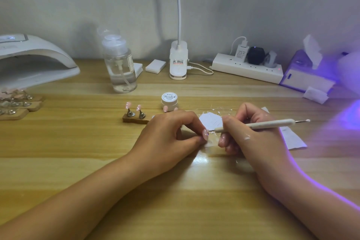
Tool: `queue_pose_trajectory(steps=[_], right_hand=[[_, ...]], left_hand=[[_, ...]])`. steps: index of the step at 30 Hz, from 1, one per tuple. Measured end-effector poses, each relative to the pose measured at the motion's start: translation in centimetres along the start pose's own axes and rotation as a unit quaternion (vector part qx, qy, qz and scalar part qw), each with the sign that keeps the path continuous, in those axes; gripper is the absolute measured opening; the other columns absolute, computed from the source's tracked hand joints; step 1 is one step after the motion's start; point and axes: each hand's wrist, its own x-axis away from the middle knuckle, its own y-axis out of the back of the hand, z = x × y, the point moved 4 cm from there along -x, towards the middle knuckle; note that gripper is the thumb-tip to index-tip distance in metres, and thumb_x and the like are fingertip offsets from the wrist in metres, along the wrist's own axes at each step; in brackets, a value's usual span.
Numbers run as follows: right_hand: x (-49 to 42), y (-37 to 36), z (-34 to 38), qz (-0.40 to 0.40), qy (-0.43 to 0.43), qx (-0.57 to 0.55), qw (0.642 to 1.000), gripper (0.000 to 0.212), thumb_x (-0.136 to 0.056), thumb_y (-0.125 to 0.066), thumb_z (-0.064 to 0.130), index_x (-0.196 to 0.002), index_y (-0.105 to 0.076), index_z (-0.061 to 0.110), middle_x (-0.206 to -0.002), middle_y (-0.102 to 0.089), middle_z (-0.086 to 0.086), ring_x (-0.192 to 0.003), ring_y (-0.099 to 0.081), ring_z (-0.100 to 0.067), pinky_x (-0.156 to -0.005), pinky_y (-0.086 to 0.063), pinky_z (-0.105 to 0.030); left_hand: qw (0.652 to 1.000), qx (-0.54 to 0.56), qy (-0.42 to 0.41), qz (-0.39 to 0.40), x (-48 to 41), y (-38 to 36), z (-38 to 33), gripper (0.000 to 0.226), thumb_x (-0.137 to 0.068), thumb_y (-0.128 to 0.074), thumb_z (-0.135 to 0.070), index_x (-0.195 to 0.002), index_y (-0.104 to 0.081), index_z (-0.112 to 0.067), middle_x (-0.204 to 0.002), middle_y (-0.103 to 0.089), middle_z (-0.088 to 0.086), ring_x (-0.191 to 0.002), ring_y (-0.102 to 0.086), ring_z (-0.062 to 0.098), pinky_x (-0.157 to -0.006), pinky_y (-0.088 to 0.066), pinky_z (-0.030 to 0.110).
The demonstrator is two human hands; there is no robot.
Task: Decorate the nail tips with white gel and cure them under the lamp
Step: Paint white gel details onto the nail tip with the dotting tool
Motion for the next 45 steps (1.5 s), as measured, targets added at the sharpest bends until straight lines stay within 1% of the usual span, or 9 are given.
queue_pose_trajectory(steps=[5, 8, 14, 26, 32, 36, 38, 42, 45], right_hand=[[0.0, 0.0, 0.0, 0.0, 0.002, -0.002, 1.0, 0.029, -0.087, -0.064, 0.009, -0.064, -0.046, 0.012, -0.052, -0.065, -0.012, -0.043, -0.054, -0.013, -0.043, -0.043, -0.018], [0.0, 0.0, -0.1, 0.002, 0.004, 0.003, 1.0, 0.03, -0.09, -0.064, 0.009, -0.066, -0.046, 0.01, -0.052, -0.065, -0.011, -0.043, -0.054, -0.012, -0.044, -0.043, -0.017], [0.0, -0.1, -0.2, 0.004, 0.006, 0.008, 1.0, 0.031, -0.091, -0.065, 0.01, -0.066, -0.045, 0.011, -0.053, -0.066, -0.011, -0.041, -0.054, -0.011, -0.044, -0.043, -0.017], [0.0, 0.0, -0.2, 0.006, 0.018, 0.005, 1.0, 0.032, -0.091, -0.064, 0.009, -0.065, -0.046, 0.012, -0.053, -0.066, -0.011, -0.041, -0.054, -0.011, -0.044, -0.043, -0.017], [-0.4, 1.1, 0.4, -0.067, 0.092, -0.039, 0.993, 0.039, -0.095, -0.066, 0.017, -0.062, -0.047, 0.026, -0.051, -0.061, -0.004, -0.039, -0.049, -0.009, -0.04, -0.038, -0.016], [-1.5, 2.6, 0.4, -0.102, 0.121, 0.057, 0.986, 0.032, -0.088, -0.071, 0.04, -0.071, -0.048, 0.025, -0.049, -0.055, 0.001, -0.041, -0.039, -0.002, -0.042, -0.03, -0.015], [-2.0, 3.0, -0.4, -0.093, 0.091, 0.136, 0.982, 0.033, -0.088, -0.073, 0.036, -0.072, -0.052, 0.018, -0.05, -0.06, -0.004, -0.04, -0.041, -0.002, -0.042, -0.03, -0.014], [-2.4, 2.8, -1.5, -0.044, 0.035, 0.185, 0.981, 0.024, -0.085, -0.07, 0.022, -0.071, -0.052, 0.018, -0.049, -0.063, -0.004, -0.038, -0.049, -0.003, -0.039, -0.032, -0.013], [-2.3, 2.4, -1.3, -0.021, 0.038, 0.217, 0.975, 0.029, -0.088, -0.071, 0.032, -0.071, -0.051, 0.018, -0.054, -0.069, -0.001, -0.042, -0.055, -0.003, -0.043, -0.036, -0.011]], left_hand=[[1.0, -0.006, -0.011, -0.004, 0.0, 0.1, -0.1, 0.031, -0.082, -0.077, -0.015, -0.074, -0.061, -0.04, -0.058, -0.05, -0.042, -0.045, -0.042, -0.001, -0.064, -0.04, 0.022], [1.0, -0.007, -0.007, -0.006, -0.1, 0.0, 0.0, 0.032, -0.081, -0.078, -0.016, -0.074, -0.06, -0.042, -0.059, -0.051, -0.041, -0.046, -0.044, -0.001, -0.072, -0.045, 0.028], [1.0, -0.015, -0.004, -0.001, 0.0, 0.1, 0.1, 0.028, -0.081, -0.078, -0.016, -0.075, -0.063, -0.039, -0.06, -0.051, -0.04, -0.047, -0.044, -0.001, -0.055, -0.032, 0.014], [1.0, -0.013, -0.004, -0.004, 0.0, 0.1, 0.0, 0.024, -0.081, -0.078, -0.015, -0.076, -0.066, -0.035, -0.06, -0.052, -0.04, -0.05, -0.045, 0.0, -0.07, -0.04, 0.025], [1.0, 0.001, 0.001, -0.005, 0.0, 0.0, 0.0, 0.021, -0.081, -0.077, -0.014, -0.077, -0.067, -0.032, -0.058, -0.051, -0.041, -0.047, -0.046, -0.003, -0.07, -0.041, 0.028], [1.0, -0.004, 0.007, -0.007, 0.2, 0.0, 0.1, 0.024, -0.082, -0.076, -0.013, -0.075, -0.066, -0.034, -0.058, -0.051, -0.042, -0.049, -0.047, -0.004, -0.083, -0.031, 0.011], [1.0, -0.007, 0.014, -0.007, 0.2, 0.0, 0.1, 0.022, -0.082, -0.076, -0.014, -0.076, -0.066, -0.033, -0.058, -0.051, -0.042, -0.048, -0.047, -0.003, -0.082, -0.024, 0.003], [1.0, -0.004, 0.019, -0.006, 0.2, 0.0, 0.1, 0.02, -0.083, -0.076, -0.015, -0.076, -0.067, -0.032, -0.058, -0.052, -0.041, -0.046, -0.046, -0.001, -0.082, -0.027, 0.013], [1.0, 0.0, 0.018, -0.004, 0.1, 0.1, 0.0, 0.022, -0.083, -0.076, -0.015, -0.075, -0.066, -0.033, -0.057, -0.052, -0.041, -0.046, -0.047, -0.003, -0.081, -0.039, 0.024]])
